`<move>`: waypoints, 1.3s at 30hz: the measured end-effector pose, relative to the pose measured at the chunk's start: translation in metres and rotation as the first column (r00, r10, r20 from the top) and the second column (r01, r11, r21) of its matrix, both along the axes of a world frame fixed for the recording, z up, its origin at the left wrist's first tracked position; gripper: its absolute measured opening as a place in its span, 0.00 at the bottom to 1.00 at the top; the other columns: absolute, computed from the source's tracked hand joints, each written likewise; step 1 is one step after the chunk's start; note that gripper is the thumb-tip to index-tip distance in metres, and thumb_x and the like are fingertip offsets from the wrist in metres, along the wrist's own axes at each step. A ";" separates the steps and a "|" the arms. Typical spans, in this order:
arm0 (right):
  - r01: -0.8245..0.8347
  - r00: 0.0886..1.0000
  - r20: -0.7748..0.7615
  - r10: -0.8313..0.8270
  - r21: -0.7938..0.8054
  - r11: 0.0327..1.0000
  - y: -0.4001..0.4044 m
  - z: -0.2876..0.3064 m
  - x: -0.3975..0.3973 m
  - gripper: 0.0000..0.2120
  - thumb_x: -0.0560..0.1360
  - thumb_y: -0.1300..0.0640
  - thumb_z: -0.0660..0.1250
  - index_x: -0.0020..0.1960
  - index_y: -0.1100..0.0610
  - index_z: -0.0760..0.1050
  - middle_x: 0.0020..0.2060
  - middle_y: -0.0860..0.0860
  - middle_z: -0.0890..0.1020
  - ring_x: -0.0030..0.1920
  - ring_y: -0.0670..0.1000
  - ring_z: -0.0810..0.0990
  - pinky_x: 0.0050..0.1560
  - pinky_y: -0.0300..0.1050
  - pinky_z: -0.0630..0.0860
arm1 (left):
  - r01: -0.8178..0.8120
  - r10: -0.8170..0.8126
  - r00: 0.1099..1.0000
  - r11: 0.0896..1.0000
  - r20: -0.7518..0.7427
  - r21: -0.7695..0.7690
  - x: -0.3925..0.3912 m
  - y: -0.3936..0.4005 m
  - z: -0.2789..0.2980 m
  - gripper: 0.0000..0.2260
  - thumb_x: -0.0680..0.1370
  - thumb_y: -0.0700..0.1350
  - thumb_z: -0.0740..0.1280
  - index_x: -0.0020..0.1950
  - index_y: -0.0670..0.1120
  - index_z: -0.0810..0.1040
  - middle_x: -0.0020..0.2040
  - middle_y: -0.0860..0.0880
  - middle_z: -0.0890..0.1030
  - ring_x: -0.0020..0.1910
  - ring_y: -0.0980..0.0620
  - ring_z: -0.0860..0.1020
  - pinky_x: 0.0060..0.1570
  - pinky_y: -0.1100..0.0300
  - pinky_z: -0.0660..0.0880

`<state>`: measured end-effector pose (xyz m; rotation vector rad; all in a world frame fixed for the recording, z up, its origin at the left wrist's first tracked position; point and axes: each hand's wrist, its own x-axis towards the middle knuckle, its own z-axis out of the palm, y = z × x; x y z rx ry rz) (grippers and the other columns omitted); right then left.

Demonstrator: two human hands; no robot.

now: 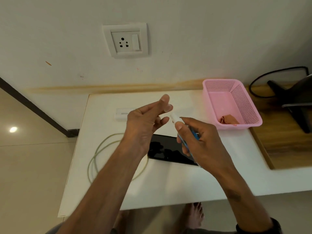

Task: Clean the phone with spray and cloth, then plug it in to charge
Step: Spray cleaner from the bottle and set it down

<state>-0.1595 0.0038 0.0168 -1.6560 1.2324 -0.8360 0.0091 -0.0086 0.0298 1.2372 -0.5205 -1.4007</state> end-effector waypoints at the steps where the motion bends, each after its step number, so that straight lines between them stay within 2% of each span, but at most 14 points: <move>1: -0.013 0.999 0.052 0.011 0.047 0.999 0.001 0.002 0.000 0.09 0.81 0.40 0.62 0.50 0.42 0.79 0.36 0.49 0.81 0.30 0.49 0.79 0.34 0.42 0.81 | -0.011 0.011 1.000 1.000 -0.025 -0.007 0.003 -0.001 0.001 0.11 0.73 0.51 0.79 0.47 0.44 0.89 0.48 0.47 0.89 0.32 0.58 0.76 0.46 0.63 0.83; 3: -0.041 0.990 0.141 0.022 0.137 0.990 0.002 0.006 0.001 0.12 0.81 0.39 0.61 0.51 0.44 0.79 0.38 0.52 0.82 0.31 0.55 0.80 0.34 0.43 0.81 | -0.048 0.048 0.997 0.999 -0.059 -0.008 0.005 -0.002 0.002 0.11 0.75 0.49 0.78 0.49 0.42 0.88 0.49 0.46 0.89 0.37 0.56 0.80 0.50 0.59 0.84; 6: -0.094 0.951 0.310 -0.022 0.355 0.930 0.003 0.010 0.000 0.17 0.81 0.39 0.61 0.52 0.51 0.79 0.40 0.56 0.83 0.31 0.54 0.80 0.35 0.44 0.80 | -0.093 0.101 0.986 0.993 -0.131 0.067 0.006 -0.001 0.002 0.08 0.76 0.44 0.77 0.51 0.42 0.86 0.48 0.46 0.89 0.45 0.51 0.84 0.55 0.54 0.84; 9: -0.256 0.812 0.568 -0.130 0.548 0.796 0.004 0.013 -0.004 0.18 0.79 0.41 0.59 0.50 0.56 0.77 0.39 0.59 0.79 0.31 0.54 0.77 0.36 0.46 0.78 | -0.109 0.124 0.979 0.989 -0.165 0.099 0.006 -0.001 0.001 0.05 0.76 0.43 0.77 0.50 0.44 0.86 0.46 0.46 0.89 0.44 0.50 0.85 0.54 0.54 0.84; 13: -0.471 0.619 0.770 -0.156 0.523 0.710 0.002 0.016 -0.009 0.17 0.77 0.44 0.56 0.46 0.57 0.72 0.34 0.55 0.76 0.27 0.50 0.75 0.32 0.42 0.74 | -0.105 0.116 0.986 0.990 -0.122 0.093 0.009 -0.003 -0.001 0.05 0.76 0.47 0.77 0.48 0.47 0.86 0.47 0.48 0.89 0.43 0.52 0.84 0.51 0.57 0.84; 17: -0.555 0.549 0.821 -0.157 0.498 0.667 0.000 0.016 -0.013 0.19 0.78 0.43 0.54 0.46 0.58 0.73 0.32 0.54 0.74 0.26 0.49 0.74 0.31 0.41 0.73 | -0.105 0.112 0.991 0.990 -0.070 0.097 0.010 -0.004 -0.003 0.07 0.75 0.51 0.77 0.48 0.48 0.86 0.48 0.50 0.89 0.45 0.52 0.83 0.49 0.58 0.82; 20: -0.462 0.623 0.767 -0.152 0.518 0.719 0.000 0.013 -0.010 0.19 0.79 0.43 0.58 0.51 0.58 0.77 0.35 0.56 0.76 0.29 0.51 0.75 0.34 0.45 0.74 | -0.111 0.118 0.991 0.989 -0.068 0.101 0.008 -0.004 -0.001 0.07 0.75 0.50 0.77 0.49 0.48 0.86 0.48 0.50 0.89 0.44 0.52 0.83 0.47 0.59 0.82; 24: -0.192 0.786 0.599 -0.153 0.472 0.860 -0.002 0.009 -0.004 0.18 0.79 0.43 0.65 0.60 0.55 0.80 0.46 0.58 0.82 0.40 0.55 0.82 0.43 0.50 0.81 | -0.113 0.120 0.990 0.989 -0.070 0.097 0.008 -0.004 -0.002 0.08 0.75 0.49 0.77 0.51 0.47 0.86 0.48 0.50 0.89 0.46 0.51 0.83 0.49 0.59 0.82; 28: -0.086 0.860 0.493 -0.129 0.390 0.917 -0.002 0.010 -0.002 0.20 0.75 0.39 0.69 0.59 0.51 0.77 0.52 0.55 0.86 0.42 0.58 0.86 0.45 0.50 0.82 | -0.113 0.120 0.990 0.989 -0.071 0.095 0.009 -0.005 -0.003 0.10 0.75 0.50 0.77 0.51 0.47 0.86 0.48 0.50 0.89 0.48 0.51 0.84 0.50 0.58 0.81; 32: -0.032 0.955 0.293 -0.044 0.252 0.967 0.000 0.011 0.001 0.10 0.82 0.41 0.63 0.57 0.45 0.71 0.52 0.48 0.87 0.37 0.55 0.85 0.41 0.43 0.81 | -0.112 0.118 0.991 0.990 -0.063 0.090 0.008 -0.004 -0.003 0.09 0.75 0.50 0.77 0.51 0.48 0.87 0.48 0.50 0.89 0.47 0.51 0.84 0.49 0.58 0.82; 35: -0.006 0.982 0.186 -0.029 0.180 0.984 0.000 0.007 0.001 0.11 0.82 0.41 0.62 0.61 0.42 0.67 0.48 0.46 0.86 0.35 0.51 0.83 0.40 0.41 0.81 | -0.113 0.119 0.991 0.989 -0.060 0.098 0.007 -0.004 -0.002 0.09 0.75 0.50 0.77 0.51 0.48 0.86 0.48 0.50 0.89 0.46 0.52 0.84 0.49 0.59 0.82; 39: 0.023 0.990 0.132 -0.046 0.176 0.984 -0.001 0.002 -0.001 0.08 0.80 0.39 0.64 0.58 0.38 0.72 0.41 0.46 0.84 0.35 0.47 0.82 0.44 0.44 0.84 | -0.115 0.121 0.991 0.988 -0.058 0.101 0.008 -0.004 -0.001 0.09 0.74 0.50 0.78 0.50 0.48 0.86 0.48 0.50 0.89 0.46 0.53 0.84 0.49 0.59 0.82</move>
